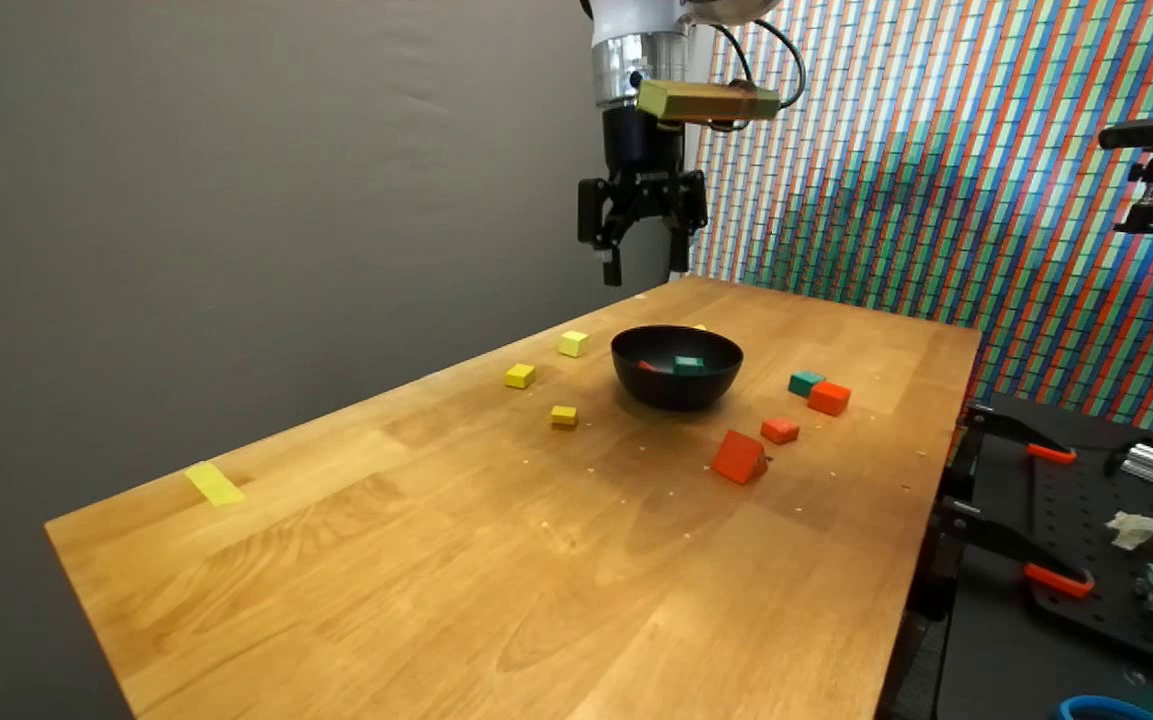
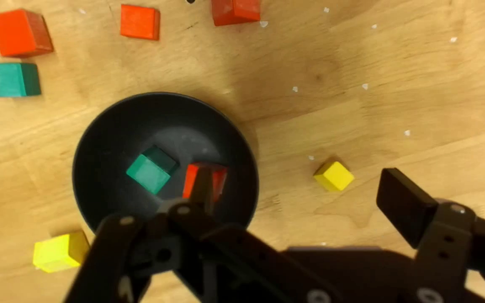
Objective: Put all the blocks inside the black bowl
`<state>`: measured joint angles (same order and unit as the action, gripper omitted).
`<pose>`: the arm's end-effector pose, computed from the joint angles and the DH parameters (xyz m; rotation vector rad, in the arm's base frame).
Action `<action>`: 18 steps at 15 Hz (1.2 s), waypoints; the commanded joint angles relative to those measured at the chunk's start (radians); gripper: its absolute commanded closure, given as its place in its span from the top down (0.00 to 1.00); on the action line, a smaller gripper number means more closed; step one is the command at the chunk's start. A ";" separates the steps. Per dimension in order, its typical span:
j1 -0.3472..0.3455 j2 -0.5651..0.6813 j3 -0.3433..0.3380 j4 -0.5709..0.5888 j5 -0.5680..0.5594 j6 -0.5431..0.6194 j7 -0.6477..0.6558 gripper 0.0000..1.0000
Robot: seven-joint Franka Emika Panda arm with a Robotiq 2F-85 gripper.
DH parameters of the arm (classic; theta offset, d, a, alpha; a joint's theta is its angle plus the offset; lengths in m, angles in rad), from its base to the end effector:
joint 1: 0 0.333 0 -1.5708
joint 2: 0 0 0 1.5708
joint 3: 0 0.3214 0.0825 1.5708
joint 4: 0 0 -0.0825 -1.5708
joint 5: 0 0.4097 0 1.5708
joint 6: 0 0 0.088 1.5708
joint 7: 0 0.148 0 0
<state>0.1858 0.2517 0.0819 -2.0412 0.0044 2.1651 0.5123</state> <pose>0.5693 0.1565 0.2573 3.0853 -0.3854 -0.1971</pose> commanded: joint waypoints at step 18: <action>-0.011 0.020 0.052 0.037 -0.070 0.021 -0.605 1.00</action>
<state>0.1835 0.2715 0.1244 -2.0055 -0.0622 2.1877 -0.0956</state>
